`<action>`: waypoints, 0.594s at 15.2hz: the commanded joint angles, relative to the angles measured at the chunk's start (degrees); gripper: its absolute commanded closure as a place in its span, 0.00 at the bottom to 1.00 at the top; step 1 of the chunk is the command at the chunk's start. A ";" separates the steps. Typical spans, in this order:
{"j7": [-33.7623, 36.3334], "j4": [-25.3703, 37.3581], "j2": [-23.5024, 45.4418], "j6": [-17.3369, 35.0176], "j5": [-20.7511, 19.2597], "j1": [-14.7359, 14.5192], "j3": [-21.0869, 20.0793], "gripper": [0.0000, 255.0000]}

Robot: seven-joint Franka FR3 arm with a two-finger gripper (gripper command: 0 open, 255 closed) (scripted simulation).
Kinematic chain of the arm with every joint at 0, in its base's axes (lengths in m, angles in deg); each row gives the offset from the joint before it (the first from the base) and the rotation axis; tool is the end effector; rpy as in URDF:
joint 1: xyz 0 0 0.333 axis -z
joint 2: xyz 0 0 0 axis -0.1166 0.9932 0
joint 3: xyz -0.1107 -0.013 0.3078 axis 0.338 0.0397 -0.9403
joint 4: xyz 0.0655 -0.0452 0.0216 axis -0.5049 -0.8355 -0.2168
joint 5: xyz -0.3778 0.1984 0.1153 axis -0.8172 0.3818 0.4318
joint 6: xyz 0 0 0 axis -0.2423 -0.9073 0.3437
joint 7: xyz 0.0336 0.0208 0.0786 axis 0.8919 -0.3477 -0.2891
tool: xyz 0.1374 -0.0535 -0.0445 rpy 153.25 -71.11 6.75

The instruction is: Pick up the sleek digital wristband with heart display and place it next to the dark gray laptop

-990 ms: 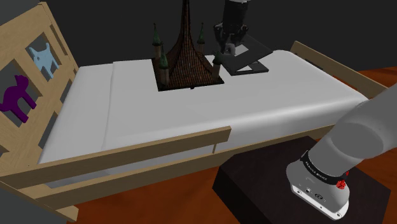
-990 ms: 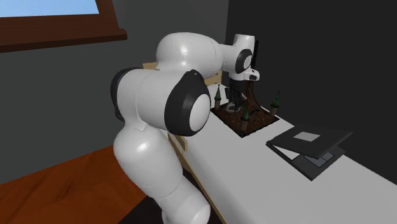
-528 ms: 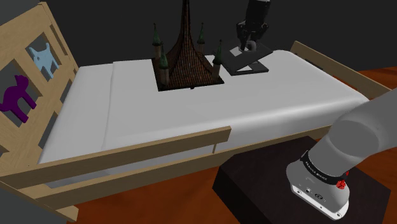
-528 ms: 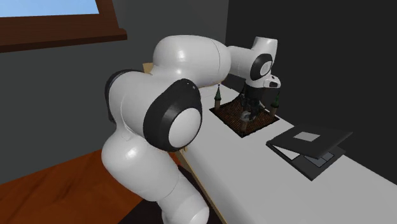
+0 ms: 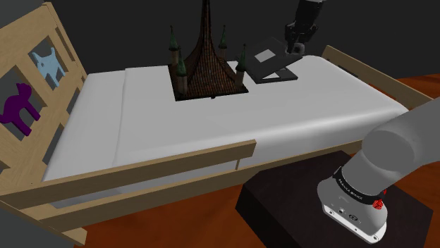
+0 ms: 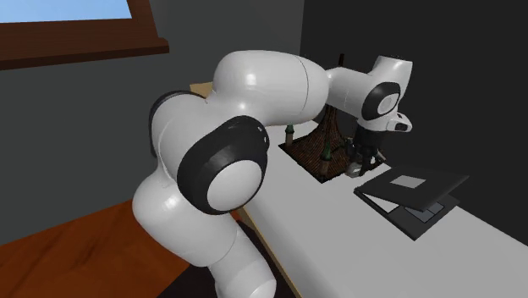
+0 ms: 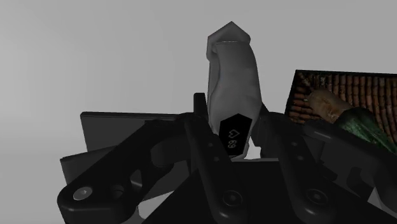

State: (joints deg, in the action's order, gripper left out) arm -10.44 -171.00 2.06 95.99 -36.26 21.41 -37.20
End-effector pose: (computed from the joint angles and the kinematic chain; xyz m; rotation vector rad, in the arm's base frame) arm 0.4856 -0.1499 0.4836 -3.0870 0.5116 -0.0140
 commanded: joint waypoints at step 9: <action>-9.24 0.00 2.26 2.27 -1.60 3.63 6.21 1.00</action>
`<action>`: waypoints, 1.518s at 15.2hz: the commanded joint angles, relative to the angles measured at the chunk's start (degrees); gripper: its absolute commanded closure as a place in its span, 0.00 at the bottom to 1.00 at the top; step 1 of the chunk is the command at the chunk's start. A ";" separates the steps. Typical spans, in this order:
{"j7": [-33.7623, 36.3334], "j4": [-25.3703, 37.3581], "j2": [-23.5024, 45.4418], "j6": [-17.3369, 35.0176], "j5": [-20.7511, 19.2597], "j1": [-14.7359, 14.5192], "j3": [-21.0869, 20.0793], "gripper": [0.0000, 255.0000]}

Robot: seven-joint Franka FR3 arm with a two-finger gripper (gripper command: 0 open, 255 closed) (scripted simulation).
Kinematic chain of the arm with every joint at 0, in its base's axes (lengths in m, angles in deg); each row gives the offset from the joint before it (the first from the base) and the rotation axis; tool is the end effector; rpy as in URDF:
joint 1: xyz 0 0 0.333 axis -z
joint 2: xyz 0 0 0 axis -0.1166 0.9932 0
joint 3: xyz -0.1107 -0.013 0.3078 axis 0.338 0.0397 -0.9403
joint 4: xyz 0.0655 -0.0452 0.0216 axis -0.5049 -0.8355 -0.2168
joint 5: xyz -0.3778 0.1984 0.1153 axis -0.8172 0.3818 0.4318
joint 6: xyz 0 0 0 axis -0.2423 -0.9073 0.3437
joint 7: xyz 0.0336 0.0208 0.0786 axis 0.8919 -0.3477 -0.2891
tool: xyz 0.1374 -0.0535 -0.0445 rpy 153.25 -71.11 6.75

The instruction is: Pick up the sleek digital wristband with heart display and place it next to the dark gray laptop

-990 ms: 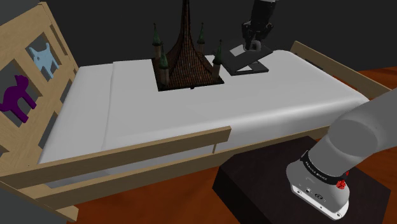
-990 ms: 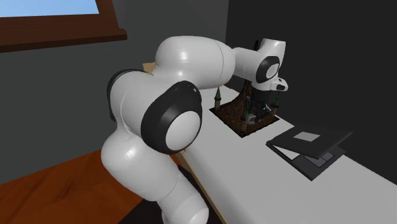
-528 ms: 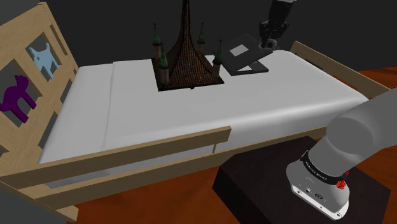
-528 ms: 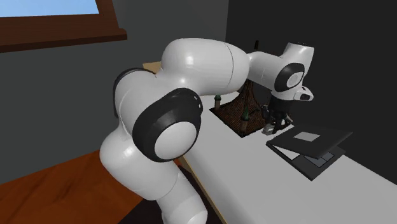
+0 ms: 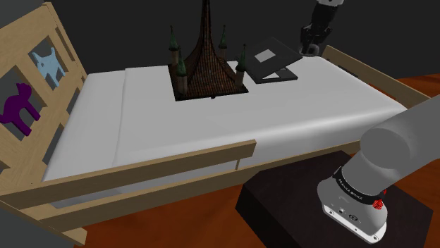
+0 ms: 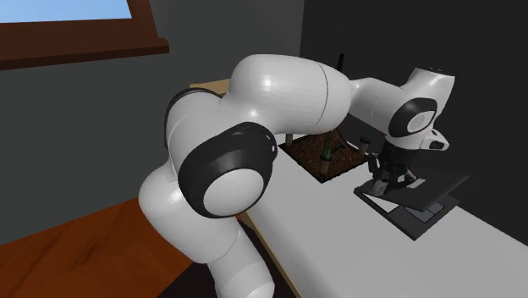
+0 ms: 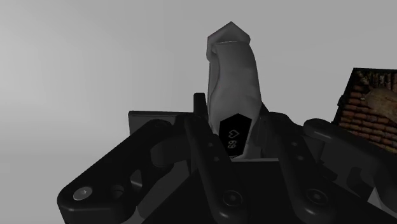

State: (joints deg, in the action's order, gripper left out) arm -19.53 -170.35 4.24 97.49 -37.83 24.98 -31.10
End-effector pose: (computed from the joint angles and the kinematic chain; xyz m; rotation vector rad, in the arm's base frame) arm 0.4620 -0.2394 0.4708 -3.0873 0.5098 -0.0129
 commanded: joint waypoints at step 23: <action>-0.90 -13.43 5.59 18.99 0.55 0.08 0.76 1.00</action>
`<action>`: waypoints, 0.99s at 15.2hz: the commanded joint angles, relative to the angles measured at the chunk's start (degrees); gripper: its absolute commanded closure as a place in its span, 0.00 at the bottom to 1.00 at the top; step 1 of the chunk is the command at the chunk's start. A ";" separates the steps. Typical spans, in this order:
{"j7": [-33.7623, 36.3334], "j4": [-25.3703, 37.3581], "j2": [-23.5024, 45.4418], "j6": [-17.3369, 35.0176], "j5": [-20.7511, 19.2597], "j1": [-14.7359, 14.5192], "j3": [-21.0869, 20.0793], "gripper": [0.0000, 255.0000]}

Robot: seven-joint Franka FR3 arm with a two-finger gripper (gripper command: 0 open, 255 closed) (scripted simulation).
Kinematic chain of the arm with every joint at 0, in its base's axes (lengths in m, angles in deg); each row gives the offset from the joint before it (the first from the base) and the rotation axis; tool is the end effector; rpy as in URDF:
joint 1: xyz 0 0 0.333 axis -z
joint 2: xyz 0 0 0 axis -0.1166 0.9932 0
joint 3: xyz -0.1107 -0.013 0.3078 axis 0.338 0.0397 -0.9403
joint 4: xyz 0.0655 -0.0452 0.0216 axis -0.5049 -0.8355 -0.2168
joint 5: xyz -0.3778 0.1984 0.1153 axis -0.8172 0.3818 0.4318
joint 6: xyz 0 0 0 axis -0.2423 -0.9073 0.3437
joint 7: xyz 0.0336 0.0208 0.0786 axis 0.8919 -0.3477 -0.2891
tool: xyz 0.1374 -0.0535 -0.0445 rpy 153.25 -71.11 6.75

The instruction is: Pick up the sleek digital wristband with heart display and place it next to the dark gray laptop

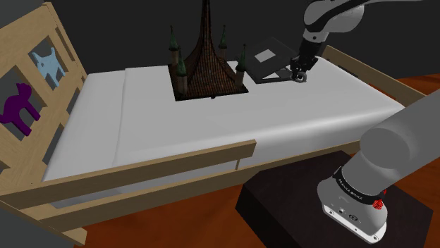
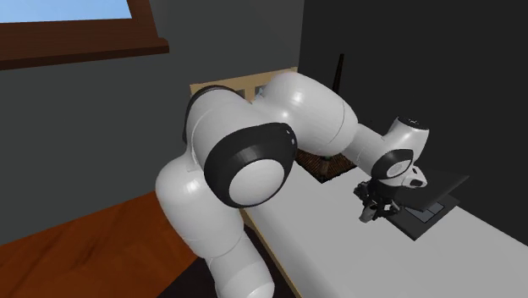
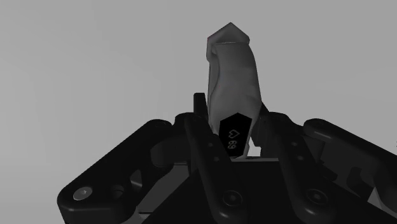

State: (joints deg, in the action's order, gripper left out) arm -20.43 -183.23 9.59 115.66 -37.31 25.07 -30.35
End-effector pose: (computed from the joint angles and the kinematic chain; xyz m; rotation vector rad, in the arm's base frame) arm 0.4566 -0.2386 0.3352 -3.0874 0.5089 -0.0125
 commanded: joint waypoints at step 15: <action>-0.81 -4.29 5.17 9.44 0.97 -0.13 0.29 1.00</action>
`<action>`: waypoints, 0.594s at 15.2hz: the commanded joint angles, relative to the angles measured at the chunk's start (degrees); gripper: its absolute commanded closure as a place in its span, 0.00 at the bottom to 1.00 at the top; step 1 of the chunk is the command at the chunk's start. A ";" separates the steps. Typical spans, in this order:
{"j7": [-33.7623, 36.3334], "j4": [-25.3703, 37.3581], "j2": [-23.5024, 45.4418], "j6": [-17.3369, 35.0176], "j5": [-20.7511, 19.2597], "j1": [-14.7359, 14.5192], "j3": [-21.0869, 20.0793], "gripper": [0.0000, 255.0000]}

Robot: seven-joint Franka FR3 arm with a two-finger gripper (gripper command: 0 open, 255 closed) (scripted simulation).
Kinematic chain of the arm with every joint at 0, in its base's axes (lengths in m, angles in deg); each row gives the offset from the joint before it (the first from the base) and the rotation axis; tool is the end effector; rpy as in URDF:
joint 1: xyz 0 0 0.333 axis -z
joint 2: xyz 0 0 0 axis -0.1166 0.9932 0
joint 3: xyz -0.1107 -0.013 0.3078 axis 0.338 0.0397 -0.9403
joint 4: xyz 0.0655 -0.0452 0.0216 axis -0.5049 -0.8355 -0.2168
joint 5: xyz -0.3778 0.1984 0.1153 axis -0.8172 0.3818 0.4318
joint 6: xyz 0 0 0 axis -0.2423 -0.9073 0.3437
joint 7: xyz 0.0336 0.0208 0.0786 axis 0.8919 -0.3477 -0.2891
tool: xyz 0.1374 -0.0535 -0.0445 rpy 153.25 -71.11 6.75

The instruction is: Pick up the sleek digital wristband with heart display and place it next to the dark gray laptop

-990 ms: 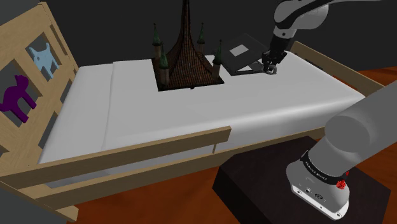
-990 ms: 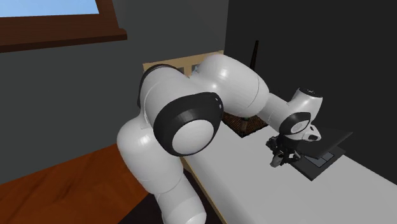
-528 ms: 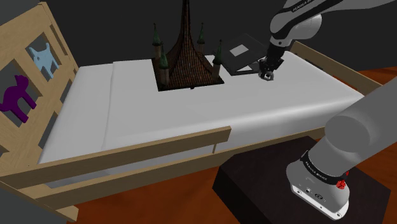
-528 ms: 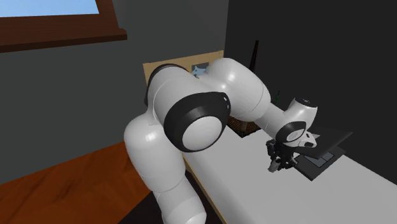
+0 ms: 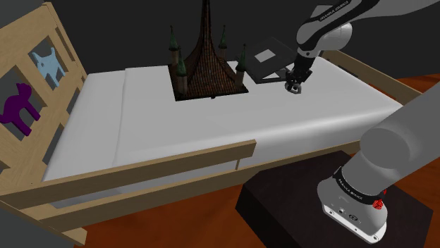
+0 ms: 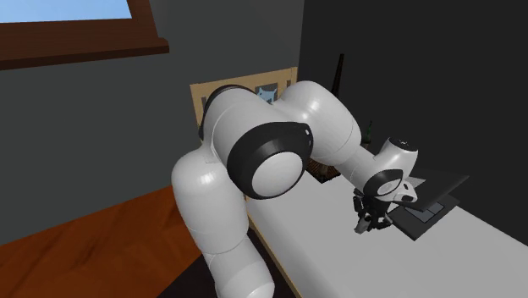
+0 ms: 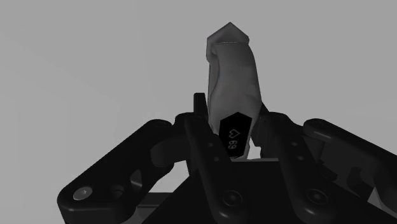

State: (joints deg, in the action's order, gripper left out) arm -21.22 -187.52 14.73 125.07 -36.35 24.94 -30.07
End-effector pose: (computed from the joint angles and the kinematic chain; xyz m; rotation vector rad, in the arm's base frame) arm 0.4522 -0.2363 0.2687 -3.0875 0.5093 -0.0135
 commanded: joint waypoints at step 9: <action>-0.02 0.00 0.03 0.03 0.01 0.00 0.01 0.00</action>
State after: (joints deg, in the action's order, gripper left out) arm -21.24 -187.52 14.76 125.11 -36.35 24.95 -30.06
